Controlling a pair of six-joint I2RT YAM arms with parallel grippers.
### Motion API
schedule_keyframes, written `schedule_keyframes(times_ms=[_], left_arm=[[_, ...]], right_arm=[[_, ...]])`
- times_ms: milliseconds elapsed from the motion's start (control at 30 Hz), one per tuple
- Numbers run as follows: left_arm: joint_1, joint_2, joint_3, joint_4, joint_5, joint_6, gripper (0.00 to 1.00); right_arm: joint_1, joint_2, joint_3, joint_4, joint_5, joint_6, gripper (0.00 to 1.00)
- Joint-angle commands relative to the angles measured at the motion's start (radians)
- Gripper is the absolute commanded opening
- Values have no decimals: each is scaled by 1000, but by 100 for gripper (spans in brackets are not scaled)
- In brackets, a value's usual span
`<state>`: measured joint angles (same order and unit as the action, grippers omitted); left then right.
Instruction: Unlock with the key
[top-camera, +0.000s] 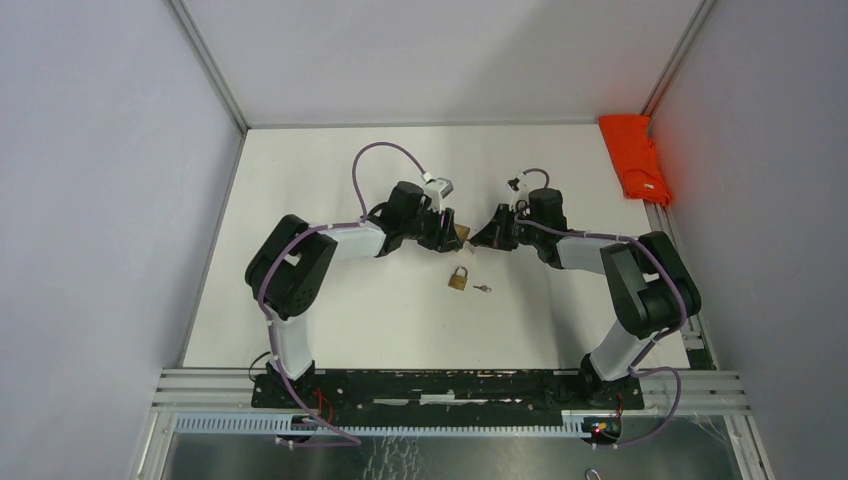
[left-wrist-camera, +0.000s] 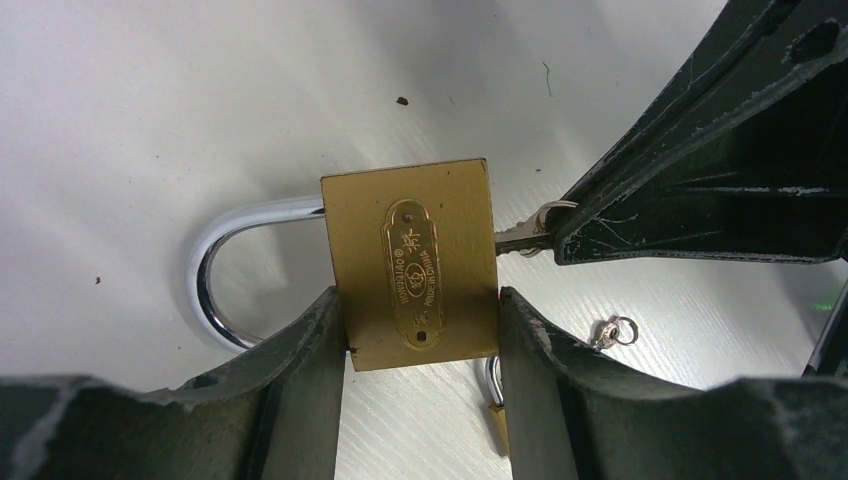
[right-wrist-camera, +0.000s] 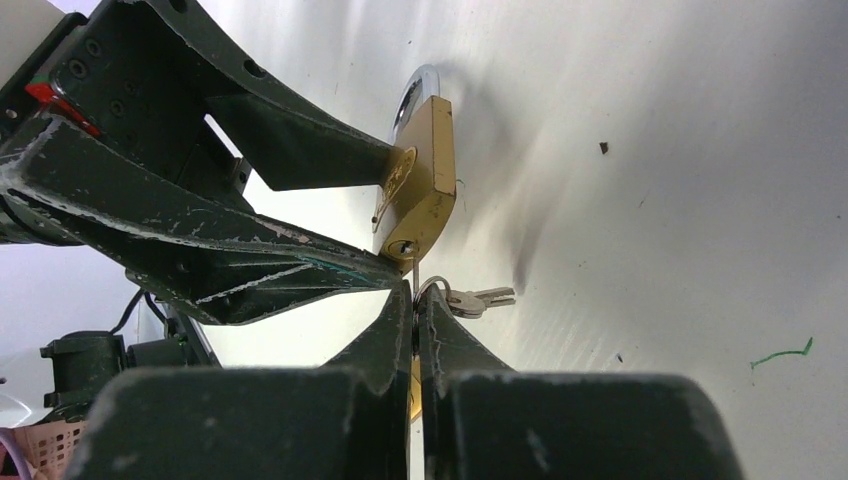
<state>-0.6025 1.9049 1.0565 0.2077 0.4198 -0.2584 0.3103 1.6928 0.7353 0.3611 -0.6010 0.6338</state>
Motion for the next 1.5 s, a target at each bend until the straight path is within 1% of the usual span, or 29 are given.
schedule_keyframes(times_ms=[0,500,867,1100,1233,1467], left_arm=[[-7,-6,7,116,51,-57,2],[-8,-7,0,132,49,-67,2],[-7,-1,0,133,50,-67,2],[-7,-10,-6,134,49,-65,2],[-7,-20,-9,133,49,-67,2],[-7,-33,-10,142,44,-86,2]], right_arm=[[20,2,26,58,7,19,0],[41,-11,16,73,4,41,0],[51,-30,10,53,10,39,0],[53,-30,8,21,47,31,0],[53,-14,12,42,52,66,0],[64,-26,2,56,118,113,0]])
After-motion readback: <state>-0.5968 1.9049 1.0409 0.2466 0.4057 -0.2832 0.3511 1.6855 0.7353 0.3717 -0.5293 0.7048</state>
